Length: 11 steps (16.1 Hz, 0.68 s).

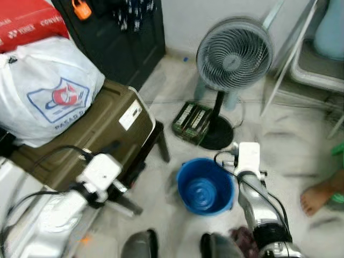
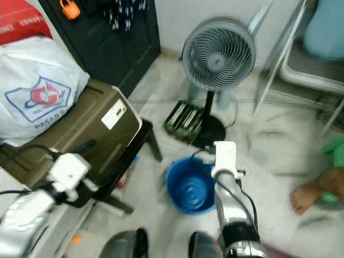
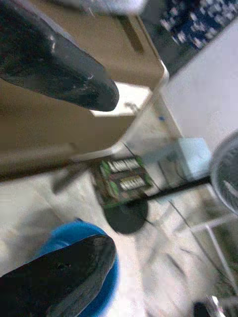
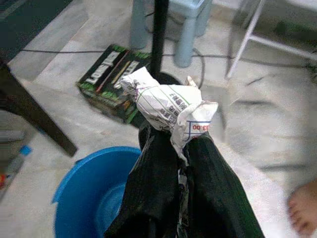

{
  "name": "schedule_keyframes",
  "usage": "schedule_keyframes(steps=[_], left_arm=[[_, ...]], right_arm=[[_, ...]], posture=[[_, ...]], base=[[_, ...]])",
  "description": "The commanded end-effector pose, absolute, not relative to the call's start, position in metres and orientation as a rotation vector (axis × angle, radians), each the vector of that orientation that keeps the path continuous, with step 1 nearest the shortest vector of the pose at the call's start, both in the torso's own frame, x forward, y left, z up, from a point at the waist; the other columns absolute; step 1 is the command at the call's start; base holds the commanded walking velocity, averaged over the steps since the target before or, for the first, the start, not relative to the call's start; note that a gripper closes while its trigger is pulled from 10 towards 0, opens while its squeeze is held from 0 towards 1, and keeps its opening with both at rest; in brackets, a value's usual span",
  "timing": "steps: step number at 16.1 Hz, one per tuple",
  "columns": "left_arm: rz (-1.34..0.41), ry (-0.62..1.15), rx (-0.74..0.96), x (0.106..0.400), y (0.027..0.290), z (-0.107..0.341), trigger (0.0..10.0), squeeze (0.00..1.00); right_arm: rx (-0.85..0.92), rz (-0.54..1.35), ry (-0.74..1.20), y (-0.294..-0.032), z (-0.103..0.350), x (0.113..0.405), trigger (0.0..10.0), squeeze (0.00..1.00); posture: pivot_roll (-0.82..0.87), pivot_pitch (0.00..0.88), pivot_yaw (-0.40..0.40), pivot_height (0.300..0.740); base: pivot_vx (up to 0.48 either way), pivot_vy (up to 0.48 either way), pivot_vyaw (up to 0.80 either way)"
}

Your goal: Clean up the room

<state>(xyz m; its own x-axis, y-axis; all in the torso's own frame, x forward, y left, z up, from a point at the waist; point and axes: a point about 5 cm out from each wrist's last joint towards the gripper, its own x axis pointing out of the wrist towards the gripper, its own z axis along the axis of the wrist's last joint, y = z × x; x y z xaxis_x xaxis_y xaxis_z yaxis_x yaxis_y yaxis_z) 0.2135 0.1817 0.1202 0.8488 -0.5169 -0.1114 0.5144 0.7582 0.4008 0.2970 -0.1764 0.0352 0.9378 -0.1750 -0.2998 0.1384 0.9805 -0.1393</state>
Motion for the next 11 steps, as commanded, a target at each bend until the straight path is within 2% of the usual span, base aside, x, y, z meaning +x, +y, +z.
schedule_keyframes(steps=[1,5,11], left_arm=[[-0.556,0.027,0.457,0.208,0.192,0.124,10.0,0.0],[-0.566,0.066,0.459,0.2,0.196,0.13,10.0,0.0],[-0.514,0.127,0.477,0.194,0.212,0.132,10.0,0.0]], right_arm=[[-0.088,-0.154,0.366,-0.168,0.026,0.298,10.0,0.0],[-0.147,-0.136,0.461,-0.152,0.019,0.307,10.0,0.0],[-0.107,-0.165,0.498,-0.142,0.017,0.315,10.0,0.0]], posture=[[0.25,0.3,0.182,0.74],[0.29,0.314,0.228,0.74],[0.34,0.319,0.254,0.74]], base=[[0.0,0.0,0.0],[0.0,0.0,0.0],[0.0,0.0,0.0]])
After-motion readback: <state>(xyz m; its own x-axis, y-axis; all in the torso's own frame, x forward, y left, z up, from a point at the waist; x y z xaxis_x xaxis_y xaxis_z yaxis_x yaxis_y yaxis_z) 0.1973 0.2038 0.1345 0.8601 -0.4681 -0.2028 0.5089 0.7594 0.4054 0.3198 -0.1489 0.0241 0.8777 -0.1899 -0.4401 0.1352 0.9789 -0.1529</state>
